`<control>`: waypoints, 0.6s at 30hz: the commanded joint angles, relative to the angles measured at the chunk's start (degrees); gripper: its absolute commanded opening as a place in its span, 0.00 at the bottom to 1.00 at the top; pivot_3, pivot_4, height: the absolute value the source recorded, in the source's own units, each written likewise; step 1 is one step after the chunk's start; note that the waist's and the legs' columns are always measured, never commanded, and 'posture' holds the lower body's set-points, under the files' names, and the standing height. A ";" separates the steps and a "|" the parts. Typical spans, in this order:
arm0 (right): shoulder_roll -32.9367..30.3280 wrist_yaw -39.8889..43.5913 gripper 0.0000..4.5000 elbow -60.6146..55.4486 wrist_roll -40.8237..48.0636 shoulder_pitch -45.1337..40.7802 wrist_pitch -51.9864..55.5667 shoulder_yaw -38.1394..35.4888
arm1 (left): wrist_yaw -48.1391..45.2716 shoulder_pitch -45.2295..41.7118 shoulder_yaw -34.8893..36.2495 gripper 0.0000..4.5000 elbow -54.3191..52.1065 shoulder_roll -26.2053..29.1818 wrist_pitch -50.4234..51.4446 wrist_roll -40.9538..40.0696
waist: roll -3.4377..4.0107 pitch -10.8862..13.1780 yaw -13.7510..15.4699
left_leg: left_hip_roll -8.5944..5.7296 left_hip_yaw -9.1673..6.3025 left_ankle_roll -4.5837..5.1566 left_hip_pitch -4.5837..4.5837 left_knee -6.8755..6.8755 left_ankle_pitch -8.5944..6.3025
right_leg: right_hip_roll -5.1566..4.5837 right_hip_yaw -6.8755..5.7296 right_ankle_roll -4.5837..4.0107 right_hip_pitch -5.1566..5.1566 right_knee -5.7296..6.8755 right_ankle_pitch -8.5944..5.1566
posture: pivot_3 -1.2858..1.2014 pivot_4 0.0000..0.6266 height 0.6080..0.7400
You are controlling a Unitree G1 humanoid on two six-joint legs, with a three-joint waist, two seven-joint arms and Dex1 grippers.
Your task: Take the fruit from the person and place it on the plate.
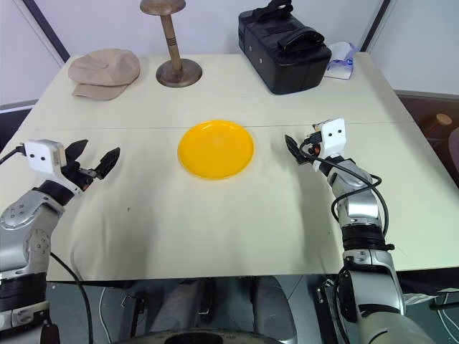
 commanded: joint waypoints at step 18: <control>-0.52 -0.26 0.99 -1.09 0.17 0.09 -1.24 -1.23 | 0.15 -0.33 0.84 1.00 -0.46 0.05 -1.99 -0.19 | 0.00 0.00 -0.01 | 0.00 0.00 0.00 0.01 0.01 0.00 | 0.00 0.00 0.00 0.00 0.03 0.00 | 0.52 0.24 1.00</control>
